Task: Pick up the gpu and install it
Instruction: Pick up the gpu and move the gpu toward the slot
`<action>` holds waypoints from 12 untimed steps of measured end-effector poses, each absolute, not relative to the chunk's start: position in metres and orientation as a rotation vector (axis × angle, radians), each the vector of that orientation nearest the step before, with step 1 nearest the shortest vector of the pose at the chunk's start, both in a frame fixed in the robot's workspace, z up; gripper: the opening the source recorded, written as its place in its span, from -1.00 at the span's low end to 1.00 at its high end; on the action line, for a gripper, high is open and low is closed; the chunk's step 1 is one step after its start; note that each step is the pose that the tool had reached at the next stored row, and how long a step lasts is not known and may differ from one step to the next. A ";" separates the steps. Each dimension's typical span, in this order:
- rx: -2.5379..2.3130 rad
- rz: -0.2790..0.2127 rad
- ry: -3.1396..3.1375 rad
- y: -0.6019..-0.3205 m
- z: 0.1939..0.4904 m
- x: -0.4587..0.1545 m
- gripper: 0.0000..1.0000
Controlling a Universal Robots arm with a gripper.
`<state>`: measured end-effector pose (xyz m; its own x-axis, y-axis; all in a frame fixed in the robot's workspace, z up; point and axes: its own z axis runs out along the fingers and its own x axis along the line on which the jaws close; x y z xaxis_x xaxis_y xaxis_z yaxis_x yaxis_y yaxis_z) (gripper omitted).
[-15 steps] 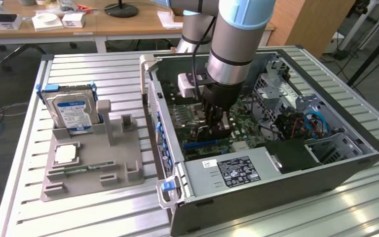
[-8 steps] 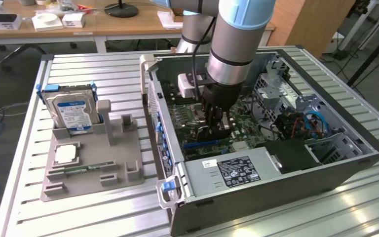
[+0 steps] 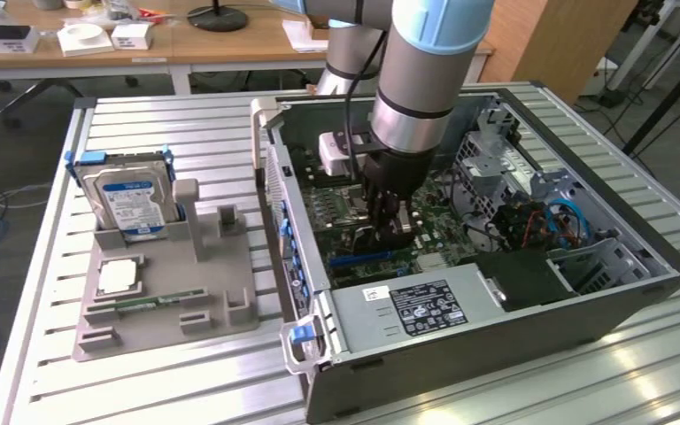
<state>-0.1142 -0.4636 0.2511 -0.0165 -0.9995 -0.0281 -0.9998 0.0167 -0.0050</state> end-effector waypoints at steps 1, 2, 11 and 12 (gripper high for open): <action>-2.186 0.025 2.223 -0.463 0.251 -0.114 -0.47; -2.186 0.025 2.223 -0.463 0.251 -0.114 -0.47; -2.186 0.025 2.223 -0.463 0.250 -0.114 -0.47; -2.186 0.025 2.223 -0.463 0.250 -0.114 -0.47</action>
<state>-0.1143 -0.4625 0.2500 -0.0165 -0.9995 -0.0280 -0.9998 0.0167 -0.0050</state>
